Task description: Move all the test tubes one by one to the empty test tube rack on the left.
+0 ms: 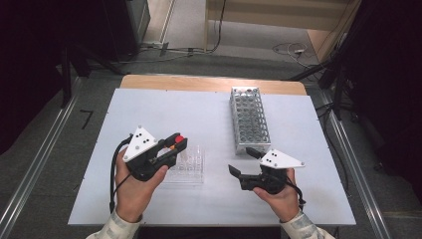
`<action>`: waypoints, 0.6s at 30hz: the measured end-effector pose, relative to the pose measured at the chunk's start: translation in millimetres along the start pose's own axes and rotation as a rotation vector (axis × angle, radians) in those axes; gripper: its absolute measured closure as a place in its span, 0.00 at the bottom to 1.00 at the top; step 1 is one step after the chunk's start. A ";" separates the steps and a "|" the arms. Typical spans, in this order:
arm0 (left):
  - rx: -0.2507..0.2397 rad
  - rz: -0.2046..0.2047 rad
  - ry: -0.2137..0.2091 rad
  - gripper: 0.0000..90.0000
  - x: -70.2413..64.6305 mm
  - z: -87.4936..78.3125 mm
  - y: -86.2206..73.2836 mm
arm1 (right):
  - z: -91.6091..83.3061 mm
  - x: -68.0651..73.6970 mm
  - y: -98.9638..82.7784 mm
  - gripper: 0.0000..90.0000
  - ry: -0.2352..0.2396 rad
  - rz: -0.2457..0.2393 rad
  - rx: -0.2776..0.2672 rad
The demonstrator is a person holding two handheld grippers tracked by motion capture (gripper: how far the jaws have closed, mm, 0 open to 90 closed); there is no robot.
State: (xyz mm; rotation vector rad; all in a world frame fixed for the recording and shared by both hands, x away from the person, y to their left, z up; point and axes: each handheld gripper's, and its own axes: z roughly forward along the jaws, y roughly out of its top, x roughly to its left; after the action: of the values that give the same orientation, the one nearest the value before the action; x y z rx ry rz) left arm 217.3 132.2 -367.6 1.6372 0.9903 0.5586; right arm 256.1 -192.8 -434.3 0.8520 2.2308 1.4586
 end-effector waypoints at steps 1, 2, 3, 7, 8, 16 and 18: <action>0.002 -0.002 0.006 0.78 2.7 -1.4 -0.1 | 0.0 -0.4 -0.1 0.18 -0.001 0.001 -0.001; 0.003 -0.008 0.017 0.78 5.8 -3.4 -0.5 | 0.0 -0.7 -0.1 0.18 -0.002 0.003 0.000; 0.002 -0.012 0.022 0.78 7.6 -4.4 -0.8 | 0.1 -1.1 -0.2 0.18 -0.003 0.003 -0.001; 0.009 -0.022 0.056 0.78 18.7 -9.5 -2.0 | 0.0 -1.2 -0.3 0.18 -0.003 0.006 0.002; 0.009 -0.026 0.062 0.78 21.5 -10.8 -2.2 | -0.1 -1.2 -0.3 0.18 -0.003 0.006 0.002; 0.011 -0.047 0.120 0.78 40.2 -20.7 -2.8 | -0.2 -2.3 -0.5 0.18 -0.002 0.011 0.001; 0.009 -0.050 0.136 0.78 43.6 -22.6 -3.0 | -0.3 -2.5 -0.5 0.19 -0.002 0.012 0.002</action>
State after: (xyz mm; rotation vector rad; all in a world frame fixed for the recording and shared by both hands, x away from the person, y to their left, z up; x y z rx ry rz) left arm 222.3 181.1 -369.2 1.5939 1.1316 0.6385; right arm 257.7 -194.8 -434.7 0.8680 2.2302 1.4605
